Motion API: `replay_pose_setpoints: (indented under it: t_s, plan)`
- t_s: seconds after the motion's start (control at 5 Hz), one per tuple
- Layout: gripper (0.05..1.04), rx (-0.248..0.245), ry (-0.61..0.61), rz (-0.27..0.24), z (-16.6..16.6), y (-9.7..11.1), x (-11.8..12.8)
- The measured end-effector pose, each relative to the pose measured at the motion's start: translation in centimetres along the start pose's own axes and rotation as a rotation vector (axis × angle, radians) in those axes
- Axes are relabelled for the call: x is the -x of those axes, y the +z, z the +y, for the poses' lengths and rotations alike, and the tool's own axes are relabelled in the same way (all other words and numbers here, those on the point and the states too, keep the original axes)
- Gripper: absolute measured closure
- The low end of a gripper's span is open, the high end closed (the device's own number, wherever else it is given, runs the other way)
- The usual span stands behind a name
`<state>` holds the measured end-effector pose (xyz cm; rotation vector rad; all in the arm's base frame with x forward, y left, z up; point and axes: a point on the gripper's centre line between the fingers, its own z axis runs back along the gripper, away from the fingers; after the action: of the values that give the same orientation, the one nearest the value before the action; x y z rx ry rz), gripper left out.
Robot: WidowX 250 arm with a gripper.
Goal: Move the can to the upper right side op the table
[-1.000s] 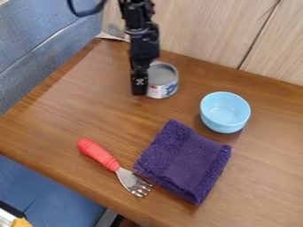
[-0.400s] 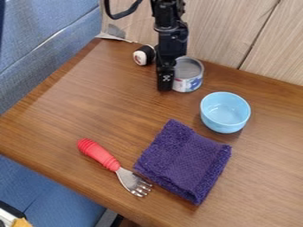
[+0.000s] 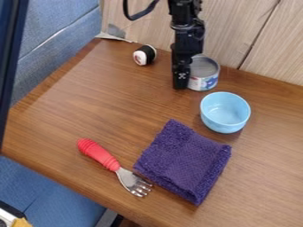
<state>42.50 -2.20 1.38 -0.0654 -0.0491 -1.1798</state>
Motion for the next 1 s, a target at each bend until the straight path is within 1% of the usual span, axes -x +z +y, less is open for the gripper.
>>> replay_pose_setpoints:
  t_s: [0.2,0.4,0.6,0.8,1.0]
  plan:
    - [0.083,0.007,-0.036,-0.007,-0.2,0.0,-1.4]
    - [0.083,0.002,-0.048,-0.009,-0.4,-0.1,-1.8]
    - [0.083,-0.009,-0.019,-0.015,-0.7,0.2,-1.5]
    - [0.083,-0.078,0.007,-0.028,-0.3,2.7,-1.0]
    - [0.083,-0.144,0.030,-0.084,-0.3,5.8,-0.5]
